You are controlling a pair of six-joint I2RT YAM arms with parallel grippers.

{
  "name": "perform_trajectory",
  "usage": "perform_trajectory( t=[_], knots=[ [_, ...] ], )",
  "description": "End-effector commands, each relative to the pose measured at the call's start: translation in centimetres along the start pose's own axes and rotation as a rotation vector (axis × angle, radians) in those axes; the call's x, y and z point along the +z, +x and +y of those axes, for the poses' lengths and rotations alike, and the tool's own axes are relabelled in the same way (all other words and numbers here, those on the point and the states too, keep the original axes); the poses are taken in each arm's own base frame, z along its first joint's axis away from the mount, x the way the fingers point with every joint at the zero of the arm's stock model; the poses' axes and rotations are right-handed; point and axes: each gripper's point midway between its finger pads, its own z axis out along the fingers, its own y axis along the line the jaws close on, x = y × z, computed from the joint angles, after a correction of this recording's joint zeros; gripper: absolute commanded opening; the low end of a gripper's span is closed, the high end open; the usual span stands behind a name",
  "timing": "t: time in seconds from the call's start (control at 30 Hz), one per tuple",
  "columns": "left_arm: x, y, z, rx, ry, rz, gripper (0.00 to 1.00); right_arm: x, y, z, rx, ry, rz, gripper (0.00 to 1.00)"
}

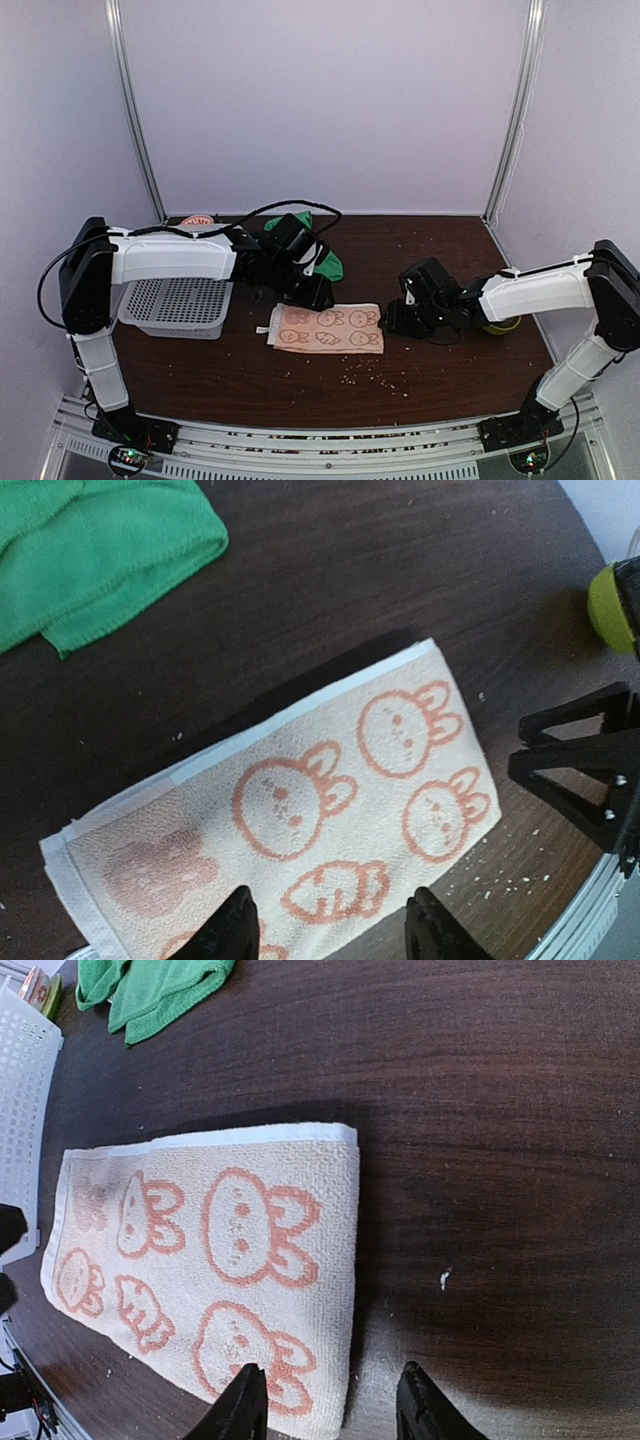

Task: Roll the towels
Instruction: Smooth out the towel at the center of the board.

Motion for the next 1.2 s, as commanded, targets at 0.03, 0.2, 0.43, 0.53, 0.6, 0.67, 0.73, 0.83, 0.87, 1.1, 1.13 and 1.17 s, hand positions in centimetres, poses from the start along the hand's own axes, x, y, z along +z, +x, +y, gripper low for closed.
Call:
perform_trajectory(
  t=[0.03,0.2,0.43,0.53,0.6,0.67,0.73,0.83,0.87,1.1,1.13,1.17],
  knots=[
    [3.1,1.5,-0.2,-0.003,0.032,0.055,0.5,1.3,-0.5,-1.4,0.054,0.035,-0.025,0.45],
    [4.6,3.2,0.2,-0.025,0.04,0.089,0.48,2.4,-0.1,-1.2,0.084,-0.007,0.012,0.44],
    [5.7,5.0,1.2,-0.03,0.009,0.129,0.46,3.5,1.0,-0.7,0.114,-0.046,0.068,0.39],
    [5.9,5.7,1.5,-0.031,0.005,0.141,0.46,3.9,1.6,-0.8,0.118,-0.042,0.096,0.33],
    [6.0,6.1,1.5,-0.03,0.006,0.148,0.46,4.1,1.9,-1.2,0.116,-0.027,0.109,0.29],
    [6.1,6.4,1.4,-0.026,0.007,0.154,0.45,4.1,2.1,-1.5,0.109,-0.015,0.114,0.22],
    [6.1,6.7,1.3,-0.019,0.007,0.16,0.45,4.1,2.2,-1.9,0.104,0.003,0.118,0.13],
    [5.9,7.1,1.2,-0.008,0.003,0.164,0.44,3.8,2.5,-2.4,0.077,0.029,0.129,0.02],
    [5.7,7.1,1.2,-0.006,0.0,0.161,0.44,3.5,2.5,-2.6,0.063,0.039,0.132,0.0],
    [3.4,6.0,0.2,0.017,0.021,0.113,0.44,0.9,2.6,-5.5,-0.084,0.157,0.176,0.0],
    [3.0,5.7,-0.1,0.022,0.031,0.104,0.44,0.5,2.6,-6.0,-0.099,0.174,0.183,0.0],
    [2.7,5.5,-0.5,0.026,0.041,0.096,0.44,0.0,2.4,-6.4,-0.115,0.187,0.183,0.0]
  ],
)
